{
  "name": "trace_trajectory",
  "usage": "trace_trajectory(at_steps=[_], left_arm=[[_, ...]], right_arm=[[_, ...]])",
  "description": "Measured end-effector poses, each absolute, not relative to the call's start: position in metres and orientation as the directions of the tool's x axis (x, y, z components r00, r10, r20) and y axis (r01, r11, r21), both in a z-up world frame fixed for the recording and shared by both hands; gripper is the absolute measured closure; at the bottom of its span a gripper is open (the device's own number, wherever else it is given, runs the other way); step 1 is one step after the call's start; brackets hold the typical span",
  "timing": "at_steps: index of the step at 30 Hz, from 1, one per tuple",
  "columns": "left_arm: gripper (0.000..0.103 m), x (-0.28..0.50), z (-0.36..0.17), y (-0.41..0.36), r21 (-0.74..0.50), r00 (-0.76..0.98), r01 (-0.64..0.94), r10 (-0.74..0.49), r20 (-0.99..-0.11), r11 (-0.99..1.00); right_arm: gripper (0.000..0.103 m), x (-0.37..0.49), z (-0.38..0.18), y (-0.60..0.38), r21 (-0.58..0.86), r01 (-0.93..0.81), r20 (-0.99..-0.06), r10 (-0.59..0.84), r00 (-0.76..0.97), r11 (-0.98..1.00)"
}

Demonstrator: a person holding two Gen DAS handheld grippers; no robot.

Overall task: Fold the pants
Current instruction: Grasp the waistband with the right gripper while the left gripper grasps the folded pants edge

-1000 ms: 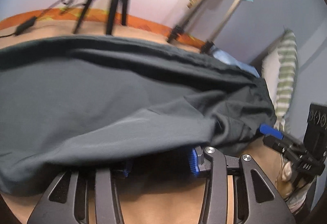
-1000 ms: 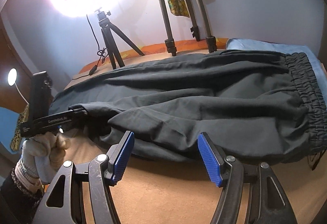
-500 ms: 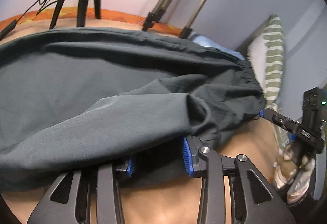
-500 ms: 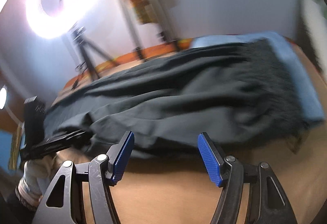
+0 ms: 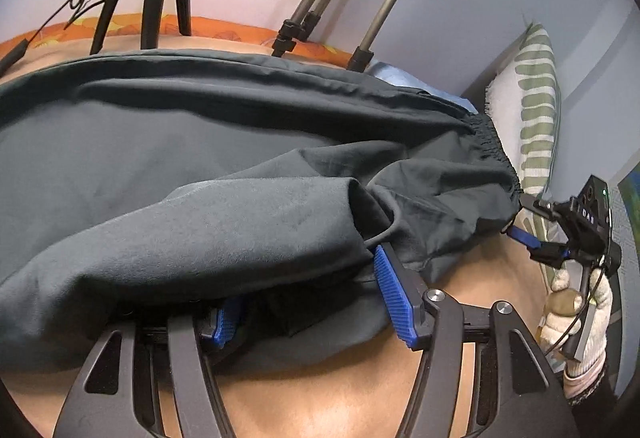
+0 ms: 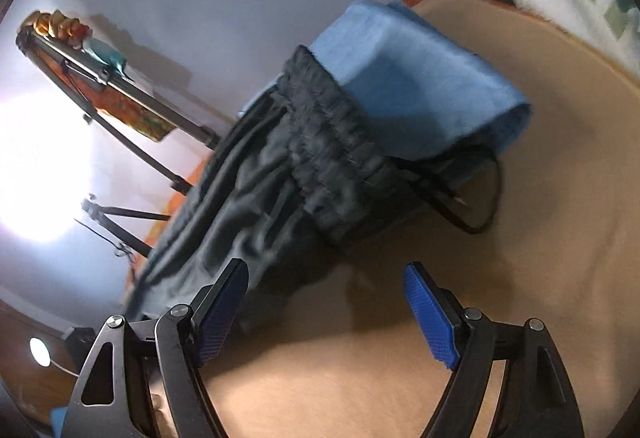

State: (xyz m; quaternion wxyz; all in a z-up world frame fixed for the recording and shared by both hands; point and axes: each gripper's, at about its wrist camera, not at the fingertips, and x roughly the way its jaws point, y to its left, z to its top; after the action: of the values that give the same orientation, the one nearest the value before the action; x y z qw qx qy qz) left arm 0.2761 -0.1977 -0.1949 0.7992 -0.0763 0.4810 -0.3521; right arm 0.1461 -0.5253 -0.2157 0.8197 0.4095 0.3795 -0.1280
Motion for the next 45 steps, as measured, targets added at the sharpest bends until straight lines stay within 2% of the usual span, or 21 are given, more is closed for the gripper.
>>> trace_trajectory(at_steps=[1, 3, 4, 5, 6, 8, 11, 17, 20, 23, 24, 25, 27, 28, 29, 30, 32, 37, 38, 39, 45], left_arm=[[0.051, 0.276, -0.196, -0.198, -0.462, 0.287, 0.492, -0.638, -0.714, 0.738], [0.092, 0.275, -0.198, -0.199, -0.461, 0.279, 0.501, -0.641, -0.715, 0.732], [0.099, 0.274, -0.197, -0.198, -0.459, 0.28, 0.507, -0.643, -0.713, 0.73], [0.099, 0.272, -0.196, -0.197, -0.458, 0.28, 0.514, -0.646, -0.71, 0.725], [0.099, 0.27, -0.194, -0.195, -0.459, 0.278, 0.524, -0.654, -0.704, 0.717], [0.099, 0.26, -0.186, -0.19, -0.481, 0.261, 0.545, -0.684, -0.681, 0.687], [0.1, 0.239, -0.172, -0.18, -0.523, 0.216, 0.587, -0.742, -0.635, 0.618], [0.099, 0.212, -0.172, -0.177, -0.495, 0.159, 0.648, -0.739, -0.655, 0.578], [0.084, 0.213, -0.192, -0.179, -0.471, 0.158, 0.613, -0.682, -0.714, 0.634], [0.075, 0.214, -0.198, -0.181, -0.488, 0.149, 0.591, -0.682, -0.716, 0.642], [0.066, 0.214, -0.198, -0.182, -0.482, 0.157, 0.587, -0.676, -0.72, 0.65], [0.063, 0.214, -0.197, -0.183, -0.483, 0.17, 0.58, -0.677, -0.716, 0.656], [0.062, 0.216, -0.195, -0.185, -0.491, 0.186, 0.57, -0.685, -0.704, 0.659], [0.062, 0.215, -0.195, -0.188, -0.485, 0.198, 0.577, -0.689, -0.698, 0.657], [0.062, 0.213, -0.194, -0.191, -0.472, 0.204, 0.593, -0.689, -0.696, 0.652], [0.07, 0.211, -0.194, -0.194, -0.45, 0.207, 0.614, -0.682, -0.701, 0.649], [0.101, 0.208, -0.197, -0.207, -0.422, 0.179, 0.653, -0.67, -0.721, 0.629], [0.1, 0.199, -0.182, -0.202, -0.465, 0.139, 0.681, -0.723, -0.677, 0.566], [0.1, 0.197, -0.177, -0.196, -0.477, 0.136, 0.683, -0.738, -0.661, 0.553], [0.1, 0.196, -0.172, -0.192, -0.489, 0.132, 0.685, -0.752, -0.645, 0.54], [0.1, 0.196, -0.176, -0.188, -0.558, 0.086, 0.653, -0.782, -0.617, 0.512]], right_arm=[[0.021, 0.152, -0.215, -0.526, 0.575, 0.516, -0.726, 0.105, 0.679, 0.635], [0.023, 0.161, -0.215, -0.526, 0.577, 0.508, -0.722, 0.109, 0.683, 0.64], [0.027, 0.167, -0.217, -0.527, 0.585, 0.503, -0.719, 0.121, 0.684, 0.636], [0.036, 0.168, -0.217, -0.527, 0.591, 0.501, -0.717, 0.128, 0.685, 0.633], [0.051, 0.17, -0.219, -0.527, 0.595, 0.503, -0.718, 0.134, 0.683, 0.627], [0.069, 0.171, -0.222, -0.529, 0.608, 0.503, -0.712, 0.143, 0.687, 0.614], [0.077, 0.168, -0.216, -0.528, 0.607, 0.48, -0.696, 0.133, 0.705, 0.633], [0.08, 0.163, -0.198, -0.525, 0.531, 0.477, -0.702, 0.048, 0.711, 0.701], [0.08, 0.162, -0.204, -0.526, 0.517, 0.497, -0.72, 0.04, 0.693, 0.697], [0.079, 0.162, -0.21, -0.529, 0.529, 0.505, -0.723, 0.051, 0.689, 0.682], [0.073, 0.159, -0.21, -0.533, 0.539, 0.503, -0.719, 0.058, 0.693, 0.675], [0.069, 0.159, -0.21, -0.534, 0.546, 0.505, -0.718, 0.062, 0.693, 0.668], [0.051, 0.161, -0.21, -0.535, 0.544, 0.511, -0.722, 0.061, 0.689, 0.665], [0.046, 0.163, -0.21, -0.535, 0.547, 0.508, -0.72, 0.065, 0.691, 0.666], [0.041, 0.163, -0.209, -0.535, 0.548, 0.505, -0.72, 0.069, 0.69, 0.667], [0.04, 0.164, -0.21, -0.534, 0.551, 0.503, -0.72, 0.075, 0.69, 0.666], [0.039, 0.168, -0.213, -0.533, 0.559, 0.496, -0.723, 0.099, 0.684, 0.665], [0.039, 0.17, -0.226, -0.54, 0.633, 0.486, -0.704, 0.187, 0.685, 0.602], [0.048, 0.169, -0.226, -0.543, 0.625, 0.495, -0.708, 0.172, 0.685, 0.604], [0.073, 0.167, -0.225, -0.545, 0.611, 0.501, -0.711, 0.146, 0.688, 0.613], [0.084, 0.154, -0.2, -0.54, 0.576, 0.463, -0.687, 0.091, 0.721, 0.674]])
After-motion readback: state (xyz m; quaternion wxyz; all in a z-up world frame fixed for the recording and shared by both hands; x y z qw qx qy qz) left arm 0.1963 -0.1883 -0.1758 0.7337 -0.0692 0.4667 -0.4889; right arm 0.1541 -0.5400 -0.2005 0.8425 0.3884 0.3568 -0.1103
